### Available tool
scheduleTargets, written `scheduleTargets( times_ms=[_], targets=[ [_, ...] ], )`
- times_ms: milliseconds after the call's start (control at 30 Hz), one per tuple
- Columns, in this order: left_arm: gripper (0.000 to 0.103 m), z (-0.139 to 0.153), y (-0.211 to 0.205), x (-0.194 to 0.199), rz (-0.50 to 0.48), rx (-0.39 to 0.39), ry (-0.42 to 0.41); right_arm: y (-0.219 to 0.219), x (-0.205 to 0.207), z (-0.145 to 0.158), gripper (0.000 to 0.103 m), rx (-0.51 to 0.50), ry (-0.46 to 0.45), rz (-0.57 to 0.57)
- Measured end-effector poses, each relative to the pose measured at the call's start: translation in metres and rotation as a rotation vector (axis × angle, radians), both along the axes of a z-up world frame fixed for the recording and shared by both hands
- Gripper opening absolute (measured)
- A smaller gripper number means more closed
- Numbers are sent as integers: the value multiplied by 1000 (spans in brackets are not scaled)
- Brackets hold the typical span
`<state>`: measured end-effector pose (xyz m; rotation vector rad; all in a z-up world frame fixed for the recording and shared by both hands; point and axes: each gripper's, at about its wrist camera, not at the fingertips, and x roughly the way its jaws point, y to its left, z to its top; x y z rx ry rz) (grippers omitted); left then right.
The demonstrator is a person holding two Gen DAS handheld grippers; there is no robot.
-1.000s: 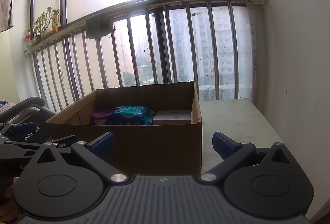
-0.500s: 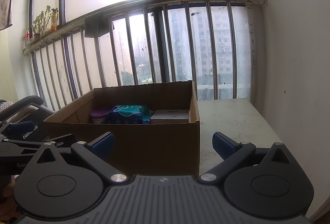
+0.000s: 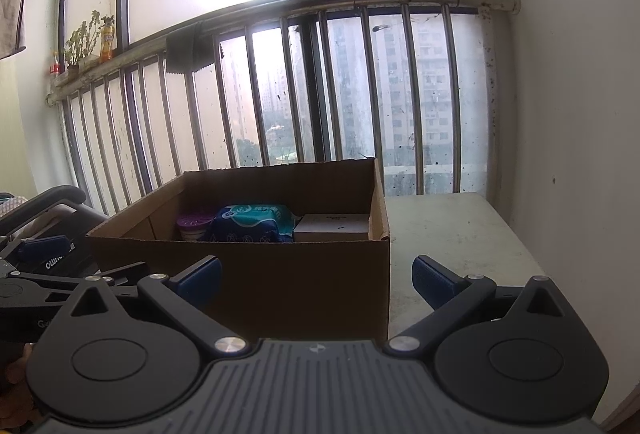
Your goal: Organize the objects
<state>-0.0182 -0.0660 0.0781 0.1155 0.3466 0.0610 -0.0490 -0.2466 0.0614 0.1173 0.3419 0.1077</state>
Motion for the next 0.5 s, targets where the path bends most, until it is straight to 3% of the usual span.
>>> scheduleTargets(
  times_ms=[500],
  targets=[
    [103, 1, 3, 0, -3, -6, 2, 0, 0, 2, 103, -8, -2, 5]
  ],
)
